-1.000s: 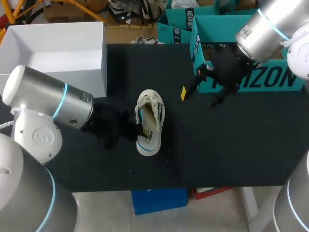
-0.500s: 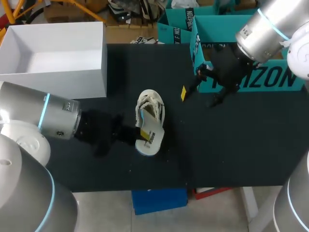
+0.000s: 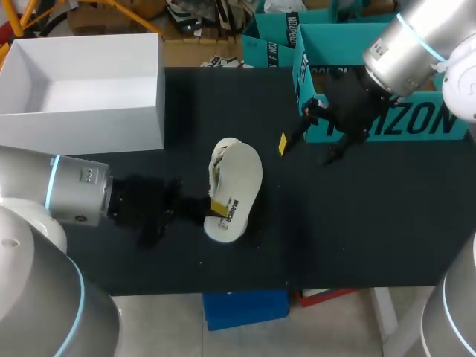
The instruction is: Take the shoe out of the shoebox, open the shoe tongue, remove and reinsert the insole, then place the shoe into the shoebox
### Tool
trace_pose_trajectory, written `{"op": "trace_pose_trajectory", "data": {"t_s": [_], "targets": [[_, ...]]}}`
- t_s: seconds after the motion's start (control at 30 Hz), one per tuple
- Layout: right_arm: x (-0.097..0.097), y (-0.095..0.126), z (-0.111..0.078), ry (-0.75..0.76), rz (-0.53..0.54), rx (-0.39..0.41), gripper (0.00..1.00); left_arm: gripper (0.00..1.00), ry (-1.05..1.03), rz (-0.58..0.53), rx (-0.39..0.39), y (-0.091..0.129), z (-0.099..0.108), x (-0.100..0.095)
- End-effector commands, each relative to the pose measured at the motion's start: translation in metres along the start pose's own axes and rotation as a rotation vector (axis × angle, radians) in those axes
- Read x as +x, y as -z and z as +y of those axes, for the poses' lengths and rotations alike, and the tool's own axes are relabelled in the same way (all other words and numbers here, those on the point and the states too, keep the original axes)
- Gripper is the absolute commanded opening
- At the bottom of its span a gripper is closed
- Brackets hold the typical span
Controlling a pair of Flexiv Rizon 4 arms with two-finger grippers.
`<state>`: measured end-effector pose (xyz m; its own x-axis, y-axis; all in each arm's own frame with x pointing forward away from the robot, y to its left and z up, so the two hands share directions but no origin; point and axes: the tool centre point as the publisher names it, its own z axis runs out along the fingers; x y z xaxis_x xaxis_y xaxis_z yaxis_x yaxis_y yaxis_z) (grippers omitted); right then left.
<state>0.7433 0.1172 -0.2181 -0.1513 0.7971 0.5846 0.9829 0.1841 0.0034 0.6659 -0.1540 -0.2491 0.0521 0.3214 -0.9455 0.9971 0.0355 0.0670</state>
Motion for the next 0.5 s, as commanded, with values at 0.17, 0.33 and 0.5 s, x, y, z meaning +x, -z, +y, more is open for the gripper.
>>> {"op": "trace_pose_trajectory", "data": {"t_s": [0.17,0.33,0.5], "targets": [[0.0004,-0.0003,0.0006,0.000,-0.001,0.001,1.00,0.00,-0.008,-0.136,-0.025,0.0116,-0.0041,0.0082],[0.0004,-0.0003,0.0006,0.000,-0.001,0.001,1.00,0.00,0.018,-0.157,-0.012,0.0131,-0.0009,0.0086],[0.0004,-0.0003,0.0006,0.000,-0.001,0.001,1.00,0.00,0.018,-0.157,-0.012,0.0131,-0.0009,0.0086]]}}
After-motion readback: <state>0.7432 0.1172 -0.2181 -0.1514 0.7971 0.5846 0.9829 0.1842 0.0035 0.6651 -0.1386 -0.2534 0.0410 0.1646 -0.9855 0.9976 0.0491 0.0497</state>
